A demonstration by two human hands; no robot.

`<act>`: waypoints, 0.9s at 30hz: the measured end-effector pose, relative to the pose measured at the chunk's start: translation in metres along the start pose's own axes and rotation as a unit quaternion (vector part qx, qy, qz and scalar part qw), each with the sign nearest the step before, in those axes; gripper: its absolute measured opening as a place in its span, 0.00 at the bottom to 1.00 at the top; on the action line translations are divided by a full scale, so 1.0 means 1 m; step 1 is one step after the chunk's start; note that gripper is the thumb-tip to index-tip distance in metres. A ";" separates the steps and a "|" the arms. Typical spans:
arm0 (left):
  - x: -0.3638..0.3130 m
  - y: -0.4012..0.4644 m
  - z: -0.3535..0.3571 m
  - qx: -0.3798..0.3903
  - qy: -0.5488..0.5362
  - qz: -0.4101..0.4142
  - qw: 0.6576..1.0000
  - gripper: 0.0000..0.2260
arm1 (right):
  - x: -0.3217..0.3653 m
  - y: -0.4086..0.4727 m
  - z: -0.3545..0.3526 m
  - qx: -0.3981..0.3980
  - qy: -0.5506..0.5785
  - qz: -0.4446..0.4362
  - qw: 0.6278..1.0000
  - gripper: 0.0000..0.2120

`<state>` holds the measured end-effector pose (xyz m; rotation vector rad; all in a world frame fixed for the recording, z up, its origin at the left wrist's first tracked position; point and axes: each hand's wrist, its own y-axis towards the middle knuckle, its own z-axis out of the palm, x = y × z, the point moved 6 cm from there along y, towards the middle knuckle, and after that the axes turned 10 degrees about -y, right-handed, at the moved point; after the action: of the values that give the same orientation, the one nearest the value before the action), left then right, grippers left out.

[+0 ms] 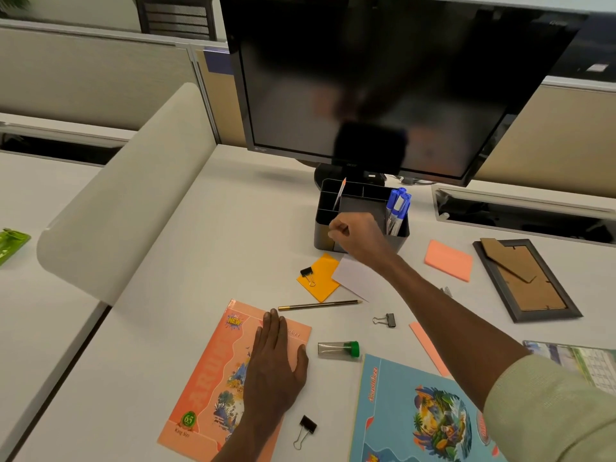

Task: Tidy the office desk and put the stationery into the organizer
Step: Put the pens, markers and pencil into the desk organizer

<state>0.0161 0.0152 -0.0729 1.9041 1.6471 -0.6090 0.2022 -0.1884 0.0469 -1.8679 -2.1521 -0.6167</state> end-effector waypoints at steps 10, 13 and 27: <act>0.000 0.000 0.000 -0.009 0.002 0.003 1.000 0.32 | 0.003 -0.061 0.058 0.194 -0.077 -0.034 0.977 0.09; 0.000 0.000 0.000 -0.009 0.001 0.010 1.000 0.31 | -0.007 -0.074 0.066 0.235 -0.115 -0.024 0.965 0.11; 0.001 0.000 0.000 -0.008 0.005 0.004 1.000 0.32 | -0.012 -0.093 0.064 0.230 -0.186 -0.033 0.955 0.08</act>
<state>0.0163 0.0155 -0.0734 1.9049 1.6441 -0.5819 0.1197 -0.1793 -0.0300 -1.7537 -2.3211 0.2429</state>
